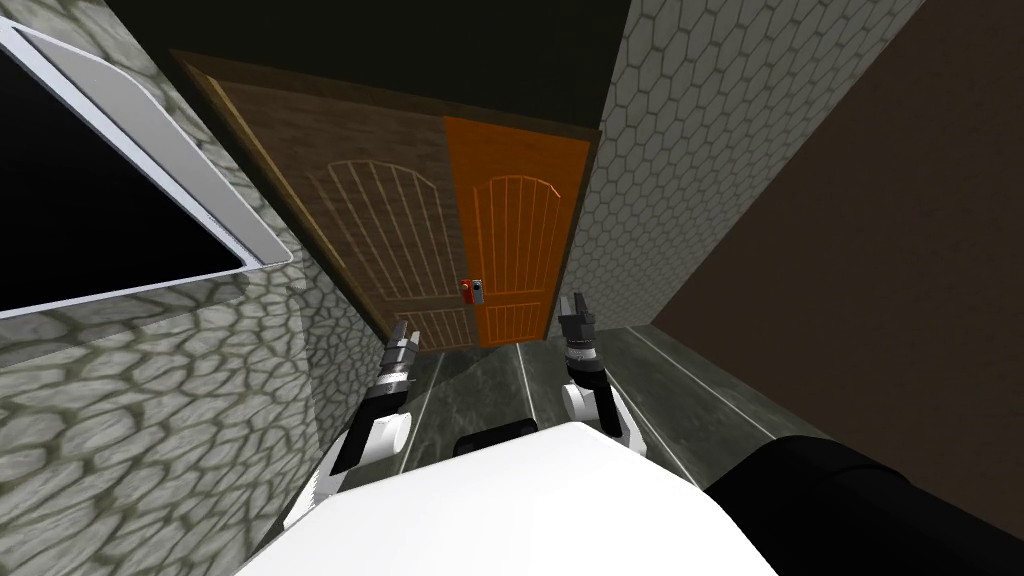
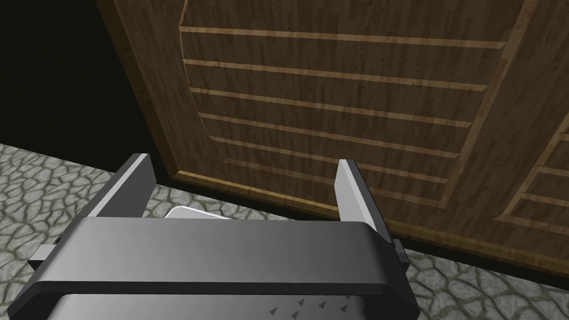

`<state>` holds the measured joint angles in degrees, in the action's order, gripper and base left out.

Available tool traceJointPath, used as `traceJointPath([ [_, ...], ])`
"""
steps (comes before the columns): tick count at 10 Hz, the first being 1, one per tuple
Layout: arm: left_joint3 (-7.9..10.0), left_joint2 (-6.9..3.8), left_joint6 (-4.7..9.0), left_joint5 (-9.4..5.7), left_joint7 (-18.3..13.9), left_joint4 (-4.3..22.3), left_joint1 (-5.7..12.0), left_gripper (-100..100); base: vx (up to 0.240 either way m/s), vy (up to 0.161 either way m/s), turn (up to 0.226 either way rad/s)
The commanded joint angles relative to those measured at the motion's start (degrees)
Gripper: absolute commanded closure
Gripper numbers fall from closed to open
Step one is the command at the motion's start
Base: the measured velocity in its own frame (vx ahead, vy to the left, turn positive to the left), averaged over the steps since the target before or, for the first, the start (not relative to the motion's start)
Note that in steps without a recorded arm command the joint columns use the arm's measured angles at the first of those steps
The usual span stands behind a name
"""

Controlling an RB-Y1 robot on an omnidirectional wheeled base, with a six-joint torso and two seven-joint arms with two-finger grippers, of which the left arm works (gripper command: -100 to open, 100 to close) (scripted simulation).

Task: Pull the door open

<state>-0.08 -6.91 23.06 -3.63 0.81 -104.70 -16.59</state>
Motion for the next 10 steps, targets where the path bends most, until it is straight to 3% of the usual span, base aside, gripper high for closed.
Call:
traceJointPath([
  [1,0.37,-0.53,-0.37,-0.28,-0.47,1.92,0.87,-100,0.113,-0.014,-0.048],
  [8,1.47,-1.97,-1.6,-1.13,-1.93,10.08,4.6,-100,0.102,-0.013,-0.04],
  [10,1.92,-2.54,-2.12,-1.48,-2.55,13.47,6.17,-100,0.155,-0.014,-0.063],
])
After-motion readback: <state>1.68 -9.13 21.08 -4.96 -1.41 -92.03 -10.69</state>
